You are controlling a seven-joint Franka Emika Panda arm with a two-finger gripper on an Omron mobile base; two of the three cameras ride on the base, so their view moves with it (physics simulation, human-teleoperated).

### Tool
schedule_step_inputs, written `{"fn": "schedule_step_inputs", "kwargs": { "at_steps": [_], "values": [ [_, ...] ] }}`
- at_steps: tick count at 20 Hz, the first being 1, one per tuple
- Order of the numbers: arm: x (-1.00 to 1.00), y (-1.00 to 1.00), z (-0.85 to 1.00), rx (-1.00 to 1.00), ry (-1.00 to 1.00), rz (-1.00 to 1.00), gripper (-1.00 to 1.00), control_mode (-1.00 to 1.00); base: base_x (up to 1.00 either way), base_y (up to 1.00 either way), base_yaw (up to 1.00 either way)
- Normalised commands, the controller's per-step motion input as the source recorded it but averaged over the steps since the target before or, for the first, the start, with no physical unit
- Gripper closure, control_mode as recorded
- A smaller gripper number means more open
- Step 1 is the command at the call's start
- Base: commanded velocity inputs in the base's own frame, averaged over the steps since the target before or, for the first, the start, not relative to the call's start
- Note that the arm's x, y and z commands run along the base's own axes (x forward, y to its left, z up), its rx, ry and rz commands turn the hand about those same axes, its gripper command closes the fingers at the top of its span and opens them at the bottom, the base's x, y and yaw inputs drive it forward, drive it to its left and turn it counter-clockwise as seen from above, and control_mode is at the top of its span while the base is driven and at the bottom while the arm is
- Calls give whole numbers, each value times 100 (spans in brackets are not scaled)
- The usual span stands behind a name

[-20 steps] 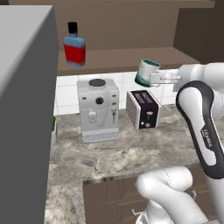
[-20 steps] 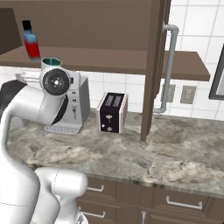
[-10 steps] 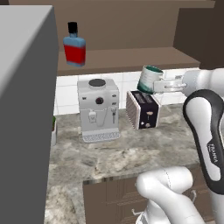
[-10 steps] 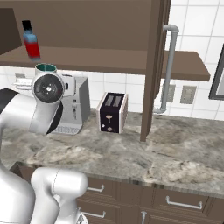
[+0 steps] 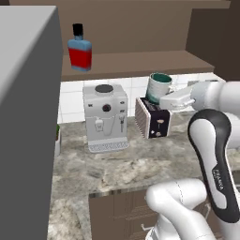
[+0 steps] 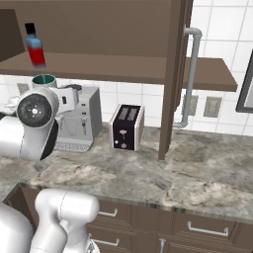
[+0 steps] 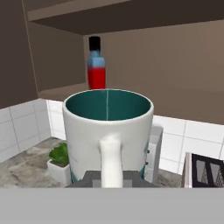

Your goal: Open the cabinet directly in front. Then move the liquor and the mug to the dining counter with the candle on it.

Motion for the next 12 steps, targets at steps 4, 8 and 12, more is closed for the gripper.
{"fn": "schedule_step_inputs", "kwargs": {
  "at_steps": [4,8,12],
  "values": [
    [0,0,0,0,0,0,100,-100,0,0,0],
    [0,0,0,0,0,0,100,-100,0,0,0],
    [0,0,0,0,0,0,100,-100,0,0,0]
  ]
}}
